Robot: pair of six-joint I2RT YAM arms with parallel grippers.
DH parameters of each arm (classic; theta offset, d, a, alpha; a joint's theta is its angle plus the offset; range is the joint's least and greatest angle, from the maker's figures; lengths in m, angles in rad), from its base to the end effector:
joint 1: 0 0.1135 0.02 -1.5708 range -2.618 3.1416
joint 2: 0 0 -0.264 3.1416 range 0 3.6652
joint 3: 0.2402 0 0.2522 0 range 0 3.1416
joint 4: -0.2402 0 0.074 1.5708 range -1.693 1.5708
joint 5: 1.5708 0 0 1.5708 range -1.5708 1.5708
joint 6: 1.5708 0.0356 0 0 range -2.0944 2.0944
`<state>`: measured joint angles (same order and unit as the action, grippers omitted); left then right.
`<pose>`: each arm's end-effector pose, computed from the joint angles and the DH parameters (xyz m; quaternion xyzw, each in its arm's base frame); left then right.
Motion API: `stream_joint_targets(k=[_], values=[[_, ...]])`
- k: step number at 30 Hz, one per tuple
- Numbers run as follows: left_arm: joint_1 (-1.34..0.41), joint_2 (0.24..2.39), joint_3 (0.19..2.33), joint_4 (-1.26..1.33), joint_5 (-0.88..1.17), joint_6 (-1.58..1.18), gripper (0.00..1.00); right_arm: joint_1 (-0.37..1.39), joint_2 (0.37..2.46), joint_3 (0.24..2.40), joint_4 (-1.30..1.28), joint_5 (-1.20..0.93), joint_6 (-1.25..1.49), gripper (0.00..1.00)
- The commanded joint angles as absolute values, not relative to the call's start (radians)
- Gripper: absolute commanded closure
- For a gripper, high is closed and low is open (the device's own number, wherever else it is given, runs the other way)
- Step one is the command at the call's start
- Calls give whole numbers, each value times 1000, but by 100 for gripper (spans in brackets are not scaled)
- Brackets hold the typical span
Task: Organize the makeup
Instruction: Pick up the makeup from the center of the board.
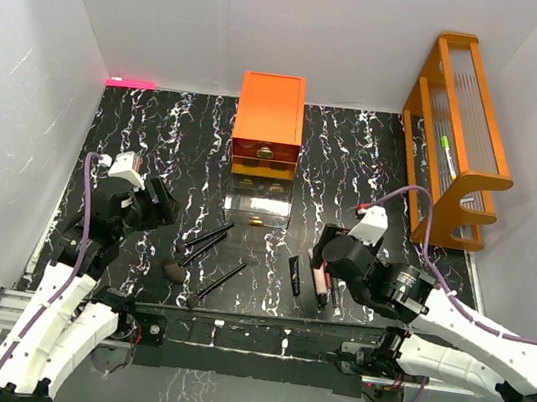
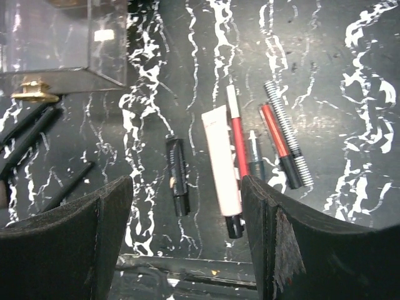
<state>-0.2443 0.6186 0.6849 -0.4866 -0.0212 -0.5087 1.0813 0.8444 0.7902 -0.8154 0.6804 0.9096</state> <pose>0.1413 -0.0344 0.2980 -0.1163 0.8309 -0.1917 0.5092 0.0941 0.1290 0.2798 0.0383 0.8919 0.1011 0.4391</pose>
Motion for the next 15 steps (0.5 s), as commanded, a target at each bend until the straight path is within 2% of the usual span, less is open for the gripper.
stream_joint_targets(k=[1,8,9,13,15], values=[[-242,623,682,-483,-17,-503,30,964,861,882,-854,618,822,27],[-242,623,680,-484,-22,-505,30,567,1004,906,-741,239,529,29],[-242,623,681,-485,-24,-505,30,538,1015,903,-732,177,510,31],[-242,622,680,-484,-26,-505,30,508,1028,854,-677,14,477,51],[-242,623,680,-482,-25,-505,30,513,1022,827,-664,-44,472,54]])
